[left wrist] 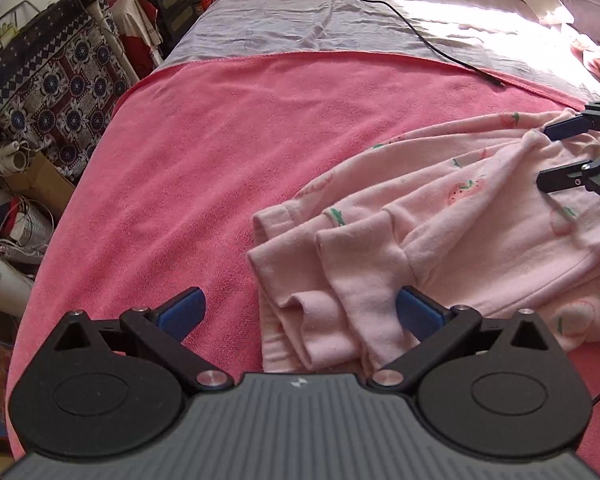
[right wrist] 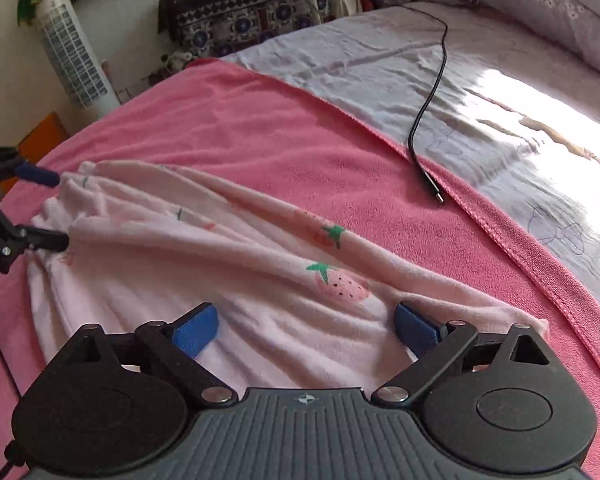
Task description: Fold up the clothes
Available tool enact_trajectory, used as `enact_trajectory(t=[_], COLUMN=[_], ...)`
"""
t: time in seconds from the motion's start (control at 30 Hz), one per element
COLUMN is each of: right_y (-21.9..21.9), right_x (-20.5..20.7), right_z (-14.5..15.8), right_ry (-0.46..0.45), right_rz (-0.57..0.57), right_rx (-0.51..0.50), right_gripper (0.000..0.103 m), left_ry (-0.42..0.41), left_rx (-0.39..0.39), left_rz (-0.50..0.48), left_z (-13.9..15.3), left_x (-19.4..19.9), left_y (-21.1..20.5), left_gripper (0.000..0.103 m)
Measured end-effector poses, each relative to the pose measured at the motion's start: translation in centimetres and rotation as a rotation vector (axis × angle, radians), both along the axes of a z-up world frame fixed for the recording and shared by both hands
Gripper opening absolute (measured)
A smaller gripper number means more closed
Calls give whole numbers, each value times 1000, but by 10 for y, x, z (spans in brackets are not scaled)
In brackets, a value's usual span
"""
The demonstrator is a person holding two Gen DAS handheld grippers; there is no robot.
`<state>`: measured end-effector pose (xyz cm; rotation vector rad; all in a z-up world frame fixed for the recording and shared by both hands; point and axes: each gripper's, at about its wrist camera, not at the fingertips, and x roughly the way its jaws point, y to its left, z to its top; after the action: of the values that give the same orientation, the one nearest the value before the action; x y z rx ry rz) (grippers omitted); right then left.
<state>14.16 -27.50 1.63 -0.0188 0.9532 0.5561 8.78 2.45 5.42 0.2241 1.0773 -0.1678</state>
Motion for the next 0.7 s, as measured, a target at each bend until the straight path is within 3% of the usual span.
enact_trajectory(t=[0.07, 0.17, 0.33, 0.43, 0.57, 0.67, 0.7], right_y=[1, -6, -1, 16, 35, 55, 65], right_x=[2, -11, -30, -23, -9, -5, 4], right_z=[5, 15, 13, -3, 9, 8, -2], right_ry=[16, -37, -114, -112, -160, -216, -191], right_rz=[-51, -86, -83, -89, -179, -149, -124], right_rx=[14, 27, -99, -199, -167, -224, -291], right_gripper=[100, 100, 100, 103, 101, 103, 103], left_ry=[-20, -75, -146, -155, -152, -121, -112], left_rx=[18, 50, 10, 38, 86, 104, 114], left_rz=[17, 26, 50, -12, -91, -87, -77], left_z=[6, 18, 35, 32, 23, 14, 12], left_x=[-4, -8, -10, -9, -11, -11, -10], left_y=[1, 0, -4, -25, -43, -44, -41], left_gripper=[103, 103, 103, 103, 103, 103, 103])
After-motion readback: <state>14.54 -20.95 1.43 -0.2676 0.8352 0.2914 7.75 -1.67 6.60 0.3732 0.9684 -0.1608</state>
